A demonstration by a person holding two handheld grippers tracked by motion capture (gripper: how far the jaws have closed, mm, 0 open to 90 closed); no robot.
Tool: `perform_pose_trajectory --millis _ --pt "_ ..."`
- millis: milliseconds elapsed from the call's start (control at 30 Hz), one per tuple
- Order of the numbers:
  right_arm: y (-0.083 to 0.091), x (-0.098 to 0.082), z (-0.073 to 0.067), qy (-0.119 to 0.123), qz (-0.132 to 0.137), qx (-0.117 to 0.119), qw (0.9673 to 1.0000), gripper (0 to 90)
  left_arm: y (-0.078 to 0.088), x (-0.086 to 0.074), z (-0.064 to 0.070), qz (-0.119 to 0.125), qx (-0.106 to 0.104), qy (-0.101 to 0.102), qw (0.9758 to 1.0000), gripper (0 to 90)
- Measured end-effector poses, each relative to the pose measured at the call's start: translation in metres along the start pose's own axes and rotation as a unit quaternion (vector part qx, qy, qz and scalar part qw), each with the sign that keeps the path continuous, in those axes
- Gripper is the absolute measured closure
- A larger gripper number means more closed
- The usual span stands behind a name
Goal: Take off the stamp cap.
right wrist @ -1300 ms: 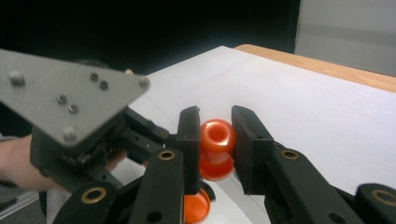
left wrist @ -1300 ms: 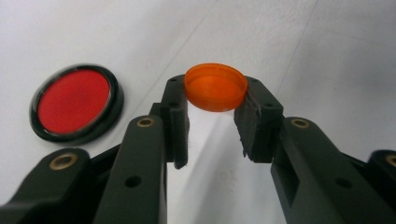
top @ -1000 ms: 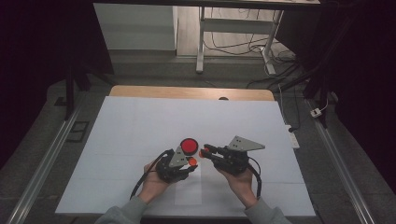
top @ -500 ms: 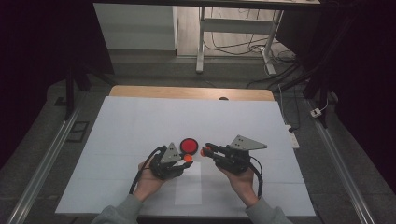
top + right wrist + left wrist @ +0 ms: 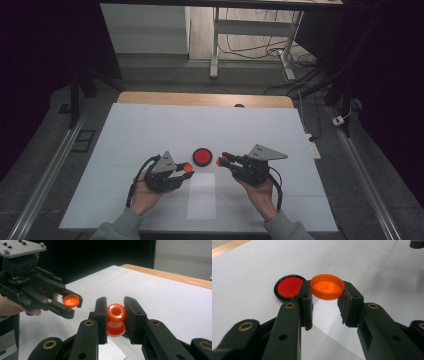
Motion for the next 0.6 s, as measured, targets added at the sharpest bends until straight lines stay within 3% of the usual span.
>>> perform_pose_trajectory --millis 267,600 --pt "0.0 -0.002 0.003 -0.002 -0.001 -0.003 1.0 72.5 0.012 -0.01 -0.006 0.002 0.007 0.008 0.9999 65.5" --pt "-0.001 -0.003 0.006 0.005 0.001 -0.004 1.0 72.4 0.029 -0.034 -0.02 0.008 0.016 0.041 0.999 65.4"
Point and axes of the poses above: each handheld gripper's, and its own axes: y roughly backward along the jaws, x roughly out of its top, z roughly to its right, the point moved 10 cm from there along -y, roughly forward along the jaws, and after that the axes turned 14 degrees about -z, right-handed, at the moved point
